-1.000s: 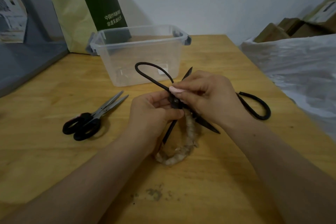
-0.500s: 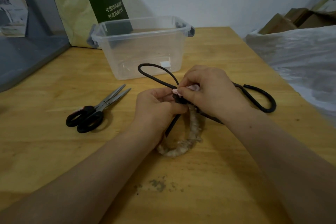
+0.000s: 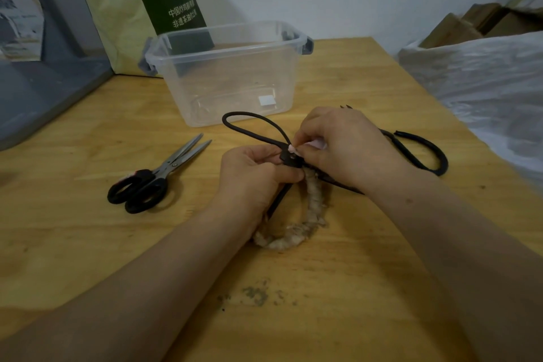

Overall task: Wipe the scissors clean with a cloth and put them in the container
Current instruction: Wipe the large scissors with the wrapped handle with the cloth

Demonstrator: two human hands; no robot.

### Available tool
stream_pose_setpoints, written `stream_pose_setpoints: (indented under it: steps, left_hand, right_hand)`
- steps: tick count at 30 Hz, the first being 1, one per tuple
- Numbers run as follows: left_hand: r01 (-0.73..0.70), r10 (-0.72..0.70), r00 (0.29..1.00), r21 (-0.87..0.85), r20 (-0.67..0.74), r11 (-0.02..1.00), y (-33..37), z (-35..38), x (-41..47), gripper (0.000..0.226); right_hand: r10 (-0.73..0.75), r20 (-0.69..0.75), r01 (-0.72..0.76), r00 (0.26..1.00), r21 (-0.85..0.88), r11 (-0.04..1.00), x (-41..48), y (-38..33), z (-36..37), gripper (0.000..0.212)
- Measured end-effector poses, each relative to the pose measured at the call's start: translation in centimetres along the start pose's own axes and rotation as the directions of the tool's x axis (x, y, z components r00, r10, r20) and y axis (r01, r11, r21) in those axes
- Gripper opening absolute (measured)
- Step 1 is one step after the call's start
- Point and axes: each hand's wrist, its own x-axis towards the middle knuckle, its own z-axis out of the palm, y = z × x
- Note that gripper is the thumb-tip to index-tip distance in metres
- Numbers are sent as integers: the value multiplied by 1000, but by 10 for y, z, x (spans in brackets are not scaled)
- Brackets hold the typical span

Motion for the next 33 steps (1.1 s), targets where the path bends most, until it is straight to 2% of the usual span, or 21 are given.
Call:
stream_pose_setpoints:
  steps: [5, 7, 9, 10, 12, 15, 20, 22, 23, 26, 29, 33]
  left_hand:
    - [7, -7, 1000, 13, -7, 1000, 1, -1, 1, 29]
    - [0, 0, 1000, 3, -2, 1000, 2, 0, -1, 29]
    - [-13, 13, 1000, -14, 14, 1000, 4, 1, -2, 33]
    - [-13, 14, 1000, -17, 21, 1000, 4, 1, -2, 33]
    - [-19, 20, 999, -7, 28, 1000, 2, 0, 0, 30]
    - [-26, 26, 1000, 11, 17, 1000, 1, -1, 1, 29]
    - [-19, 19, 1000, 15, 14, 1000, 2, -1, -1, 30]
    - [-15, 15, 1000, -2, 21, 1000, 2, -1, -1, 31]
    - [-17, 18, 1000, -12, 18, 1000, 3, -1, -1, 32]
    - [-20, 20, 1000, -11, 22, 1000, 2, -1, 0, 31]
    - [-16, 16, 1000, 28, 4, 999, 3, -1, 0, 27]
    - [2, -2, 1000, 57, -6, 998, 3, -2, 0, 23]
  right_hand:
    - [45, 32, -45, 998, 26, 999, -5, 7, -2, 12]
    - [90, 31, -89, 995, -15, 996, -6, 10, -4, 12]
    - [132, -52, -133, 990, -36, 990, -6, 12, -6, 15]
    - [130, -121, -130, 984, 6, 992, -6, 12, -5, 16]
    - [65, -201, -40, 977, 126, 991, -5, 9, -3, 16]
    - [-27, -59, 32, 998, 84, 996, -5, 5, 4, 20]
    - [48, 1, -48, 999, 31, 998, 0, 4, 1, 20]
    - [107, -10, -107, 994, -31, 994, -1, 8, 0, 21]
    - [115, -60, -118, 991, -35, 992, -3, 11, 0, 20]
    - [68, -202, -40, 977, 140, 989, -8, 10, -2, 14]
    - [-40, -77, 49, 996, 111, 993, -7, 0, 7, 17]
    - [-59, -20, 60, 998, 59, 996, -1, -3, 10, 14]
